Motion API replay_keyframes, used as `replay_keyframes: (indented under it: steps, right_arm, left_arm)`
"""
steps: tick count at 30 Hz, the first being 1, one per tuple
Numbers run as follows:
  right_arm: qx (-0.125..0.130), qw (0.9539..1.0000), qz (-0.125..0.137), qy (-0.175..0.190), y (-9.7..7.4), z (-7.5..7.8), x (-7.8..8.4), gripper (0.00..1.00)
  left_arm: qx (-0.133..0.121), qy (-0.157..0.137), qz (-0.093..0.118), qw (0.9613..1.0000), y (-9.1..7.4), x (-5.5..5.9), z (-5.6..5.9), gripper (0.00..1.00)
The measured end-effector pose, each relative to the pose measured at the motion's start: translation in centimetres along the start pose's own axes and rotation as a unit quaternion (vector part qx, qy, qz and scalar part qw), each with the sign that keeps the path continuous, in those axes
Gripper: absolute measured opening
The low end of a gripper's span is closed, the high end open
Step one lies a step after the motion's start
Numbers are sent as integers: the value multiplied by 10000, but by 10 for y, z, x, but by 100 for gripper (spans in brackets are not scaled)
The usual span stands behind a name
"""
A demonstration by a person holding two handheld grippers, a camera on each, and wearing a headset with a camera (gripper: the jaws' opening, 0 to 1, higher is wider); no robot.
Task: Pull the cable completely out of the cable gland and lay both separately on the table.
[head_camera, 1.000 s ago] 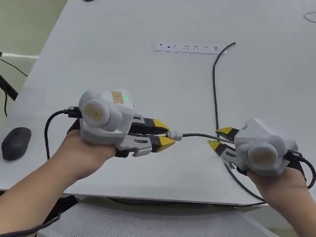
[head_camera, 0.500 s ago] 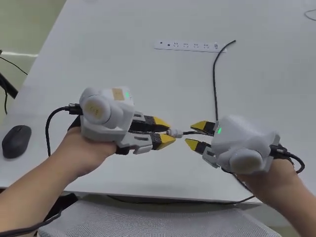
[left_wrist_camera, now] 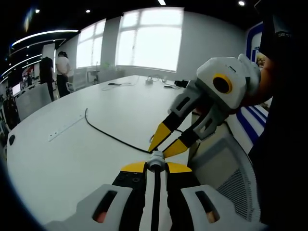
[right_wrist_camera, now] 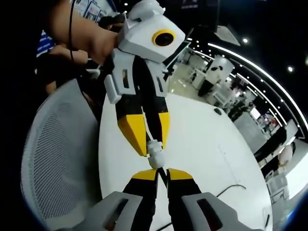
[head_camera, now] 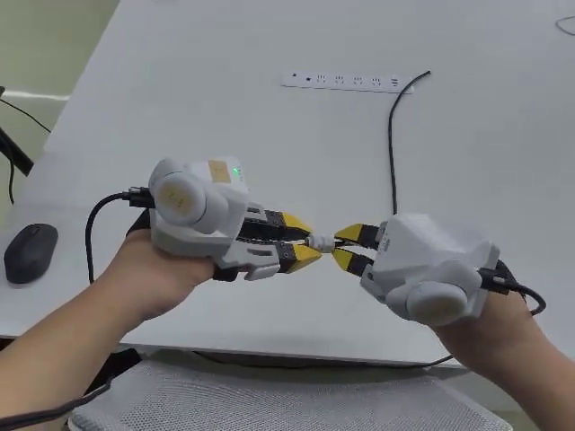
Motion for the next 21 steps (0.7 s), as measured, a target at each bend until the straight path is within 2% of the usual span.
replay_keyframes:
  steps: [8,13,18,21]
  right_arm:
    - [-4,9997,-7,236,-1,1,4,1]
    - [42,9984,-45,562,-1,4,9,0]
    - [53,9944,-96,1050,-1,8,17,0]
    - [92,9889,-109,1480,0,12,24,0]
  left_arm:
    - [-3,23,22,10000,0,-1,1,15]
    - [-19,43,46,10000,-1,-1,1,15]
    - [-29,65,47,10000,-1,-1,1,15]
    - [-25,60,53,10000,-1,-1,0,15]
Point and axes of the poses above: the centre of the closed fingertips' face, and the gripper's own axes: y roughly forward along the fingers, z roughly to its right, x roughly out of its underside, the point moved 8 cm from there along -y, roughly backward along the fingers, and after that the axes turned 15 degrees about y, right-handed, at the moved point
